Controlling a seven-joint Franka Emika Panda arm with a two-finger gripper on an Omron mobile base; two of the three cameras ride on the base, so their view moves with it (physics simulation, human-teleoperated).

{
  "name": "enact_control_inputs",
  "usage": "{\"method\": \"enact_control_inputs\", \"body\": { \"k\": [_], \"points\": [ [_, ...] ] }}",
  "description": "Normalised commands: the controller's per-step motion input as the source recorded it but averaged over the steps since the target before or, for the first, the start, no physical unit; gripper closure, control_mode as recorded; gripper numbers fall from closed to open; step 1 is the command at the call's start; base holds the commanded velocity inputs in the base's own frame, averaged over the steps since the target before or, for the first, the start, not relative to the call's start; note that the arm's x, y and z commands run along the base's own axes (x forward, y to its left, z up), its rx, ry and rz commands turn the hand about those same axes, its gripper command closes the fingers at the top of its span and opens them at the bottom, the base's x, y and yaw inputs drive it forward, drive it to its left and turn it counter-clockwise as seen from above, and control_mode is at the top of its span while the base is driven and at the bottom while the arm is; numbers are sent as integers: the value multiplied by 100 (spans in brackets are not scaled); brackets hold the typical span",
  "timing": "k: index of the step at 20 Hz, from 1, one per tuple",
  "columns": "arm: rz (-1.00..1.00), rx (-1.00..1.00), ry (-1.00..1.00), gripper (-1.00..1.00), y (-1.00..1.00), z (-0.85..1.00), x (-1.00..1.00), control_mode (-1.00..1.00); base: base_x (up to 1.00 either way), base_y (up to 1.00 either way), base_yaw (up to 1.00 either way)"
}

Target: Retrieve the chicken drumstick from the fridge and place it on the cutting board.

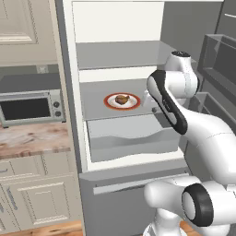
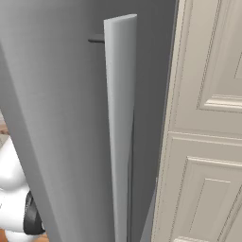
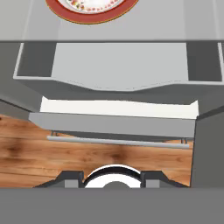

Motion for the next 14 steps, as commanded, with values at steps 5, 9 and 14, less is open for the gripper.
{"method": "enact_control_inputs", "body": {
  "k": [5,9,14],
  "points": [
    [0,1,-3,-100,-1,0,-8,-100,0,0,0],
    [0,16,-17,-100,11,15,0,-100,0,0,0],
    [0,15,-22,-100,50,13,17,-100,0,0,0]
  ]
}}
